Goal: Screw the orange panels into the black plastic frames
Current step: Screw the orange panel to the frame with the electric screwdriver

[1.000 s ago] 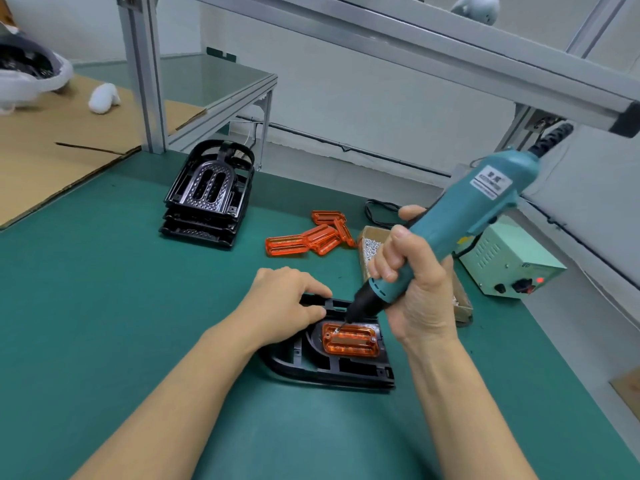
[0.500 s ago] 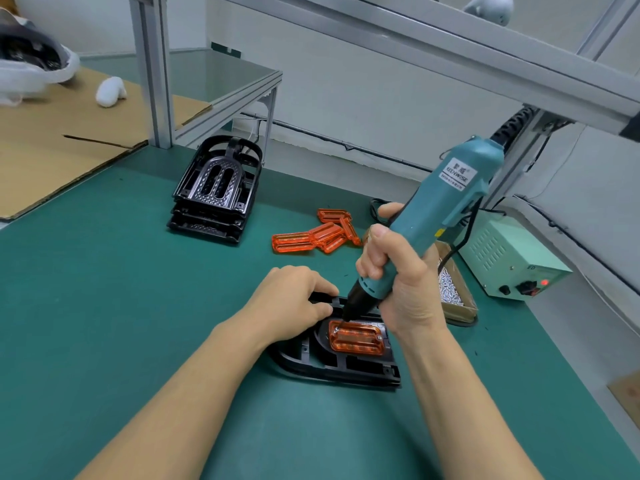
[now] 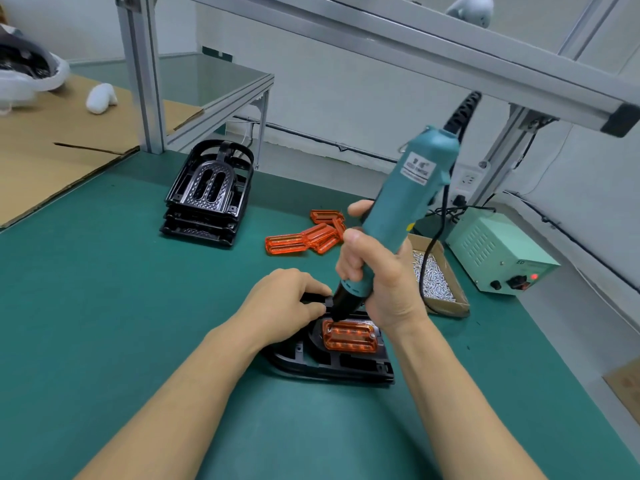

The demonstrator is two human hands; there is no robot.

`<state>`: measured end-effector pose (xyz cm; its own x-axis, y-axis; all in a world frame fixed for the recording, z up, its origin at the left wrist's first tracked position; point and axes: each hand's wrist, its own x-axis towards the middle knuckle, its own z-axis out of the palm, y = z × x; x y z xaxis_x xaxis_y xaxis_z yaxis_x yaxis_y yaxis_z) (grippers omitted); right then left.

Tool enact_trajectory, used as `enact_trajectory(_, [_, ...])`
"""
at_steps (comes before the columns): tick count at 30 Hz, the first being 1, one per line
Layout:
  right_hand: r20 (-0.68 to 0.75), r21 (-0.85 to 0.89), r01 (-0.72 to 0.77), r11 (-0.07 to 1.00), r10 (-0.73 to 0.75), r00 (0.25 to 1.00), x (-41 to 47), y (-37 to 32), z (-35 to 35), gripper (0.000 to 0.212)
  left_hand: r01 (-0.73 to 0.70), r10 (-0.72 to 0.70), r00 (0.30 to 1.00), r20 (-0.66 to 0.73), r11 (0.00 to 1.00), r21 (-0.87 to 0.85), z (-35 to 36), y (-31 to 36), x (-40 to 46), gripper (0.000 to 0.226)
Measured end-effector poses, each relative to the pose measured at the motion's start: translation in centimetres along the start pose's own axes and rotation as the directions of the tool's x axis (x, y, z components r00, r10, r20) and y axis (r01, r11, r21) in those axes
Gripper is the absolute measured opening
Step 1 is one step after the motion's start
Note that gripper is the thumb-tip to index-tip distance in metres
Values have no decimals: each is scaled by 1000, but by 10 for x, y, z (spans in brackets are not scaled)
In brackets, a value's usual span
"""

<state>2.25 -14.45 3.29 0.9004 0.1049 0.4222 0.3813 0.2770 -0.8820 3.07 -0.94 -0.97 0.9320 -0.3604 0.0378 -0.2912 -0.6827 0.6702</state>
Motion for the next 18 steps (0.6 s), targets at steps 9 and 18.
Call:
enact_trajectory(9, [-11, -13, 39, 999, -39, 999, -2, 3, -1, 24, 13, -13, 1000, -18, 1000, -3, 0, 1, -1, 27])
enact_trajectory(18, [14, 0, 34, 999, -34, 999, 0, 3, -2, 19, 12, -13, 999, -33, 1000, -19, 2, -1, 0, 25])
